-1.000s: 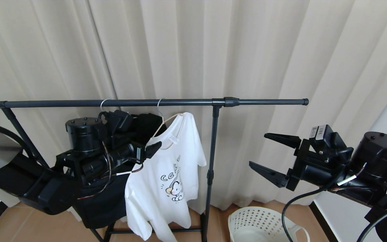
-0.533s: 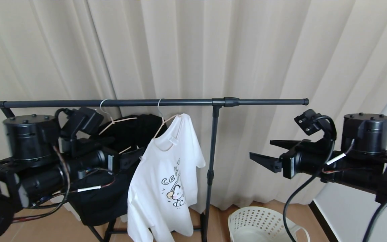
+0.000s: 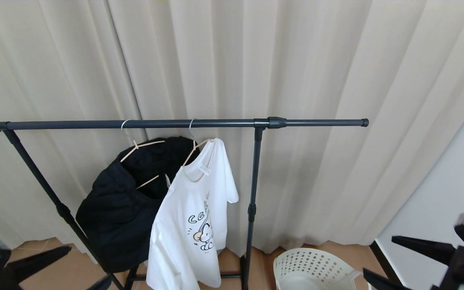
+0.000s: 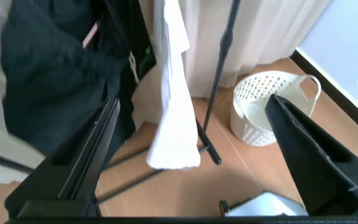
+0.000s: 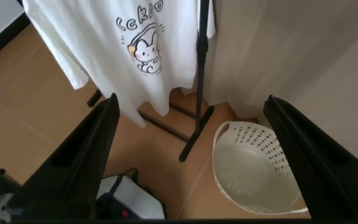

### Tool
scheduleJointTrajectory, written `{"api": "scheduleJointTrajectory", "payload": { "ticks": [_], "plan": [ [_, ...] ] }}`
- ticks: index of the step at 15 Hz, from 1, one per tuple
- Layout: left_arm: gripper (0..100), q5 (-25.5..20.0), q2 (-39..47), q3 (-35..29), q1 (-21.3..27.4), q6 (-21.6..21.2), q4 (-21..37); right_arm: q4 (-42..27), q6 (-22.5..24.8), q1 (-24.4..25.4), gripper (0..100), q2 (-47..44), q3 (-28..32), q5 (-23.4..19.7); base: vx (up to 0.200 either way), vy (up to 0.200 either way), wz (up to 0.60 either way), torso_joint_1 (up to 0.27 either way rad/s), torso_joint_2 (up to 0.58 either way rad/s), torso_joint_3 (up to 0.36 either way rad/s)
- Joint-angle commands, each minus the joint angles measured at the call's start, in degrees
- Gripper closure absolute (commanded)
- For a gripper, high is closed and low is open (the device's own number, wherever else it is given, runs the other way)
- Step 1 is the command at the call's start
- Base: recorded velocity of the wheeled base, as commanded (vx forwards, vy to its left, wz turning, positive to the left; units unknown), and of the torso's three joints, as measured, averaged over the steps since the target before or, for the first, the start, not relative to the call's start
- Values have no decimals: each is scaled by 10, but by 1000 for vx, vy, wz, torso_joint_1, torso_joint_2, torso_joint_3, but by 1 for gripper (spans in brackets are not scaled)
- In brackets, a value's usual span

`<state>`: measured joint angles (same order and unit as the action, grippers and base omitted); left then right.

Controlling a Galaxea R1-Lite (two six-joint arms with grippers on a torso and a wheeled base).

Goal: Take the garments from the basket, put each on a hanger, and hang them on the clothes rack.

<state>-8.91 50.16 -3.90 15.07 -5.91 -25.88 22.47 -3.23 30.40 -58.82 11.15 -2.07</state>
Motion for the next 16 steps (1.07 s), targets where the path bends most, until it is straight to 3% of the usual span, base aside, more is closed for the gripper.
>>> {"api": "scheduleJointTrajectory", "payload": {
  "ticks": [1,2,4,6,8,9,12,16],
  "plan": [
    [0,-2,-237,39,1,27,182,-25,1,40,0,202,-112,31,0,0,0,0,0,0],
    [0,-8,-289,38,2,28,276,-81,-2,36,0,245,-112,31,0,0,0,0,0,0],
    [0,-8,-300,29,-33,33,290,-182,7,23,0,346,-112,32,0,0,0,0,0,0],
    [0,-8,-333,29,-80,16,290,-187,8,-32,0,373,-112,39,0,0,0,0,0,0],
    [0,-12,-422,29,-121,6,290,-192,38,-141,0,428,-112,35,0,0,0,0,0,0],
    [0,-13,-475,31,-135,9,283,-213,55,-192,0,497,-112,20,0,0,0,0,0,0],
    [0,-5,-501,34,-152,41,272,-230,63,-301,0,560,-111,5,0,0,0,0,0,0],
    [0,-3,-501,34,-152,39,271,-229,67,-308,0,587,-112,-20,0,0,0,0,0,0]
  ]
}}
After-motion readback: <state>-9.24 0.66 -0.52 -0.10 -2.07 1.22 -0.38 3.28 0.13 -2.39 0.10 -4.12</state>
